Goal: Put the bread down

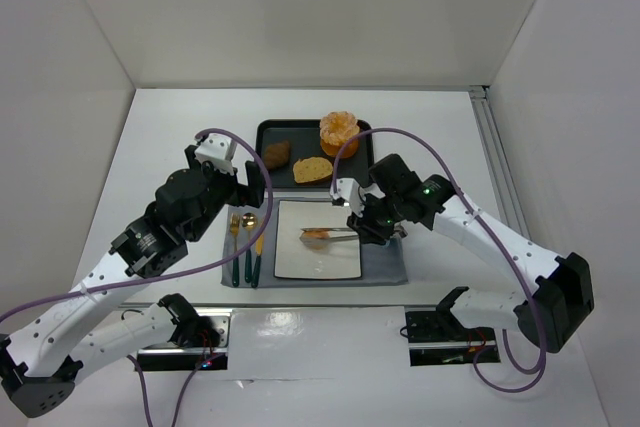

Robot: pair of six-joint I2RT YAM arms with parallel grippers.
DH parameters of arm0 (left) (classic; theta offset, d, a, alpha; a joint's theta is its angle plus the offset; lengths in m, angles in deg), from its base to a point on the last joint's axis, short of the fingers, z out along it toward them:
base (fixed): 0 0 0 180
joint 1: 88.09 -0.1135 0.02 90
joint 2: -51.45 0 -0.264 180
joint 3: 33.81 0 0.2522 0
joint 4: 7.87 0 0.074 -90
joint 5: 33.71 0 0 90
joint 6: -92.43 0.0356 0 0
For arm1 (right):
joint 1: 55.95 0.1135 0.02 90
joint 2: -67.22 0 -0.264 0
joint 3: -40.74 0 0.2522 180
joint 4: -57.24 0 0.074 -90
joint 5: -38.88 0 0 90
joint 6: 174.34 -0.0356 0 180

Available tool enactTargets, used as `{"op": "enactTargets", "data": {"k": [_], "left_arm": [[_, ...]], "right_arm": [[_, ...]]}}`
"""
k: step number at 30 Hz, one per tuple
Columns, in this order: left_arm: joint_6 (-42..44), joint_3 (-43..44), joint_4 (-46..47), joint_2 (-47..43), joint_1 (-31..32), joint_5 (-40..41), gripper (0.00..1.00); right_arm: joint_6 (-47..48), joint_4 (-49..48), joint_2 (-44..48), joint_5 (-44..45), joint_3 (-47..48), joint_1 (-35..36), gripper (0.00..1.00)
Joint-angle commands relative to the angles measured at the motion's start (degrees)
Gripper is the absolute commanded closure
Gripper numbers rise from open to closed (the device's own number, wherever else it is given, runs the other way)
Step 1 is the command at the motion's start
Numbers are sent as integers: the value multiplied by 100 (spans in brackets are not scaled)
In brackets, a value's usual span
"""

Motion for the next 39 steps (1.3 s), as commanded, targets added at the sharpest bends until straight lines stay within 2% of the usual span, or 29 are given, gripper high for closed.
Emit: {"op": "enactTargets", "data": {"k": [1, 3, 5, 10, 33, 39], "left_arm": [[95, 7, 266, -23, -30, 88, 0], [95, 7, 266, -23, -30, 88, 0], [95, 7, 266, -23, -30, 88, 0], [95, 7, 266, -23, -30, 88, 0], [95, -45, 266, -23, -30, 88, 0], [95, -45, 266, -23, -30, 88, 0]], "right_arm": [[65, 26, 197, -100, -71, -27, 71], [65, 26, 197, -100, -72, -27, 67], [65, 79, 145, -100, -72, -27, 57], [65, 79, 145, -100, -72, -27, 44], [65, 193, 540, -390, 262, -27, 43], [65, -61, 821, -443, 385, -518, 43]]}}
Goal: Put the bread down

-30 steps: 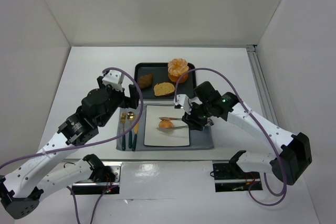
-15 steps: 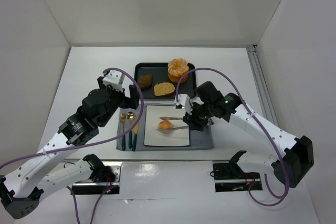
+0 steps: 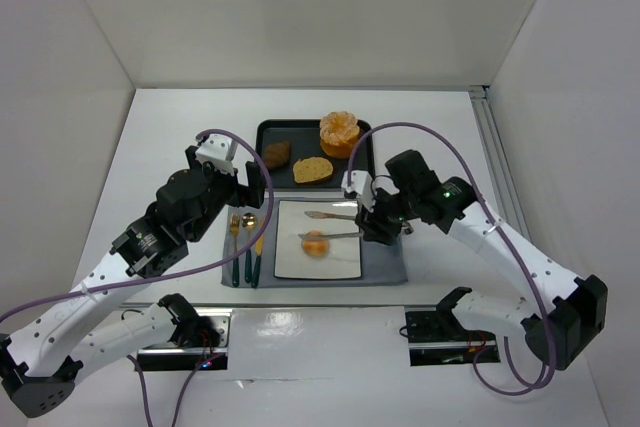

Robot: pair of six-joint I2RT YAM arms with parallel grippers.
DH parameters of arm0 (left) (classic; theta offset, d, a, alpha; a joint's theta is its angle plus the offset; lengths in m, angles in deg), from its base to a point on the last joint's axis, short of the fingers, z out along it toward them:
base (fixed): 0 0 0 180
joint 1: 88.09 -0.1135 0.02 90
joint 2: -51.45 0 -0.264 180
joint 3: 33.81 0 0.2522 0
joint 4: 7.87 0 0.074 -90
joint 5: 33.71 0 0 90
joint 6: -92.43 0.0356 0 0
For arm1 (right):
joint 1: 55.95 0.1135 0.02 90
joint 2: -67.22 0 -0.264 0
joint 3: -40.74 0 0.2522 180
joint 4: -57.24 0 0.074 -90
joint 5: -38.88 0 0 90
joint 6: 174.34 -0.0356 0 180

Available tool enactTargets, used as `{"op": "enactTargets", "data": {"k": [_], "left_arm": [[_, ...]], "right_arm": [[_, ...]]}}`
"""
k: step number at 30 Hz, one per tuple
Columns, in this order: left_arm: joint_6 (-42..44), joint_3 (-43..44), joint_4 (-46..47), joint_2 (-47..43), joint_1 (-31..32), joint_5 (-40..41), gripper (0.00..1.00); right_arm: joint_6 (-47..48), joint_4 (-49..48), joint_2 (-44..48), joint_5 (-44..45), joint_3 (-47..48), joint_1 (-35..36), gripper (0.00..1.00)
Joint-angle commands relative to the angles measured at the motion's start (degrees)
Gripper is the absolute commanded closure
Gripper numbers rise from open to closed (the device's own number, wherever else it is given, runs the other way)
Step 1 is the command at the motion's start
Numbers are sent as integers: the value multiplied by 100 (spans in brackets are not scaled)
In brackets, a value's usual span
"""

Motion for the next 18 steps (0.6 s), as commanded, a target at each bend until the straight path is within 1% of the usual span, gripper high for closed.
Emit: {"op": "enactTargets", "data": {"k": [1, 7, 9, 10, 12, 13, 14, 15, 18], "left_arm": [[95, -8, 263, -25, -30, 79, 0], [95, -8, 263, -25, -30, 79, 0], [95, -8, 263, -25, -30, 79, 0], [95, -8, 263, -25, -30, 79, 0], [95, -8, 316, -87, -30, 9, 0], [95, -8, 316, -87, -30, 9, 0], [95, -8, 316, -87, -30, -60, 0], [95, -8, 316, -139, -30, -61, 0], [95, -8, 316, -140, -30, -184, 0]], "right_arm": [[45, -353, 366, -133, 400, -368, 43], [-17, -1065, 472, -185, 524, -1229, 43], [-200, -1268, 473, -63, 524, -1449, 43], [-288, -1557, 534, 25, 463, -1676, 44], [-613, -1900, 586, 489, 331, -1906, 44], [-719, -2268, 587, 648, 156, -2177, 44], [-815, -2428, 587, 841, 76, -2354, 44], [-1034, -2664, 587, 843, 15, -2834, 44], [-1325, -3000, 324, 440, -240, -3671, 44]]}}
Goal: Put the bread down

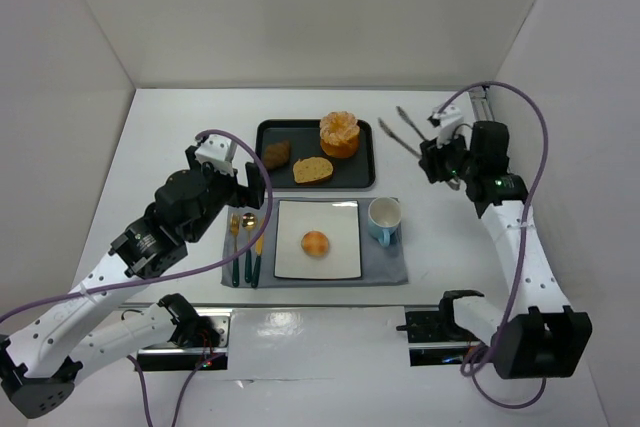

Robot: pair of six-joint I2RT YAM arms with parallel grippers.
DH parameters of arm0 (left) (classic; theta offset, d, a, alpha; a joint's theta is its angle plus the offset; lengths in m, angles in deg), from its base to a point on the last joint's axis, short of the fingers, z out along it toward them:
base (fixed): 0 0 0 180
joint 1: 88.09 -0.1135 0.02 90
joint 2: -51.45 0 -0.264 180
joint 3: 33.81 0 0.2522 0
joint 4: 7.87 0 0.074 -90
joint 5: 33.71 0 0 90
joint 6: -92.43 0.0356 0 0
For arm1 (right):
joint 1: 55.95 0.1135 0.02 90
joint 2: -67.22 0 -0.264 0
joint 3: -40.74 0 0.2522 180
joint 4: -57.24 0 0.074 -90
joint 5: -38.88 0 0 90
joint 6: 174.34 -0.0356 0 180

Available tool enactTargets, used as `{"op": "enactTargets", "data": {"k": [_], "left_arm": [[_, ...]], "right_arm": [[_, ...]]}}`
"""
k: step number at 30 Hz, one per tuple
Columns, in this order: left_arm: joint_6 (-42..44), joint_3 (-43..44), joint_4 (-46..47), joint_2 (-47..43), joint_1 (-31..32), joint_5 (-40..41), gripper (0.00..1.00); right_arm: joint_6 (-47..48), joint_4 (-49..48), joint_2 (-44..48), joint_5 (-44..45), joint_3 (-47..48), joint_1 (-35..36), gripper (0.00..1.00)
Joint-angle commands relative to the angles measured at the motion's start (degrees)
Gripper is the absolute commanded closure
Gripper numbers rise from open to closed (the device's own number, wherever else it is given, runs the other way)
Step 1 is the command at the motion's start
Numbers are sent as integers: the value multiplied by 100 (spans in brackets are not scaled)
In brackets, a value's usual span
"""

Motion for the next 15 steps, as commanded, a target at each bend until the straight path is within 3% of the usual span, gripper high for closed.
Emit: {"op": "enactTargets", "data": {"k": [1, 4, 15], "left_arm": [[43, -8, 312, -115, -30, -123, 0], [42, -8, 312, -177, -30, -254, 0], [-63, -8, 365, -291, -30, -527, 0]], "right_arm": [[-598, -1027, -173, -44, -243, -1073, 44], [-660, -1360, -707, -97, -436, -1568, 44], [-871, -1696, -1921, 605, -709, -1701, 44]]}}
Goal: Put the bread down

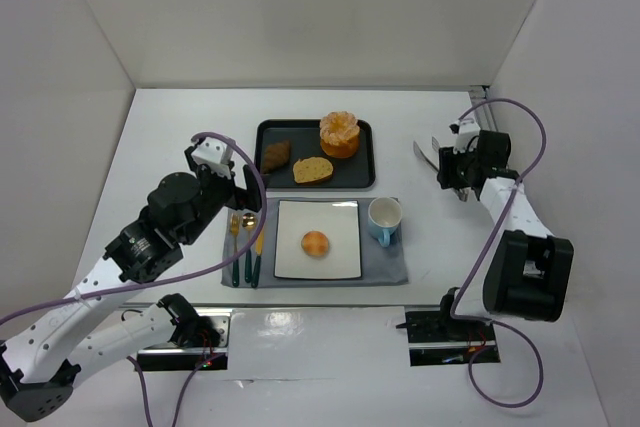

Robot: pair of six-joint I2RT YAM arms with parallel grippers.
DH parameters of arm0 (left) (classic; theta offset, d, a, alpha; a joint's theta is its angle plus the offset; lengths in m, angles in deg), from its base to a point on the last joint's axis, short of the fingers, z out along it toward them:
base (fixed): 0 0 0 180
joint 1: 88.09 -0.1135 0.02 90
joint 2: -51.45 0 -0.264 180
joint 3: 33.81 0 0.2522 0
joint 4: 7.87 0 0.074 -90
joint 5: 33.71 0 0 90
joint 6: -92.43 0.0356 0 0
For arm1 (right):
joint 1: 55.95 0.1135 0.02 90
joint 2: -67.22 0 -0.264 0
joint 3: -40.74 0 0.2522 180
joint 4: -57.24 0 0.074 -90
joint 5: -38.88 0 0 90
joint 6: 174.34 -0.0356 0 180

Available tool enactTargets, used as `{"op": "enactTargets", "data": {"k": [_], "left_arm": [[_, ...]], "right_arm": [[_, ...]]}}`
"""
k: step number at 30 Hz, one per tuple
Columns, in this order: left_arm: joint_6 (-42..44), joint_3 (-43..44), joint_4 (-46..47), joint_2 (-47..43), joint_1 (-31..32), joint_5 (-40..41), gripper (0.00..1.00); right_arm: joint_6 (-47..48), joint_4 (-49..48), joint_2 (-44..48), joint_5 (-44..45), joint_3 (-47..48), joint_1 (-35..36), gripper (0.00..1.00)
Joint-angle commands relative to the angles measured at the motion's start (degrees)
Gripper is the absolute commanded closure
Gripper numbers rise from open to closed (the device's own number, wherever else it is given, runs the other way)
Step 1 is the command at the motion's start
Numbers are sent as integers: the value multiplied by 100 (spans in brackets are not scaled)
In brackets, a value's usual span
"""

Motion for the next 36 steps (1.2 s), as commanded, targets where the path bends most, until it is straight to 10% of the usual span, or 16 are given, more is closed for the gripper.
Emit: {"op": "enactTargets", "data": {"k": [1, 24, 36], "left_arm": [[-43, -8, 345, -51, -30, -191, 0], [-43, -8, 345, -42, -30, -296, 0], [-43, -8, 345, -42, -30, -296, 0]], "right_arm": [[-158, -568, -265, 369, 19, -23, 44], [79, 495, -1628, 230, 379, -303, 23], [79, 1294, -118, -377, 624, -594, 0]]}}
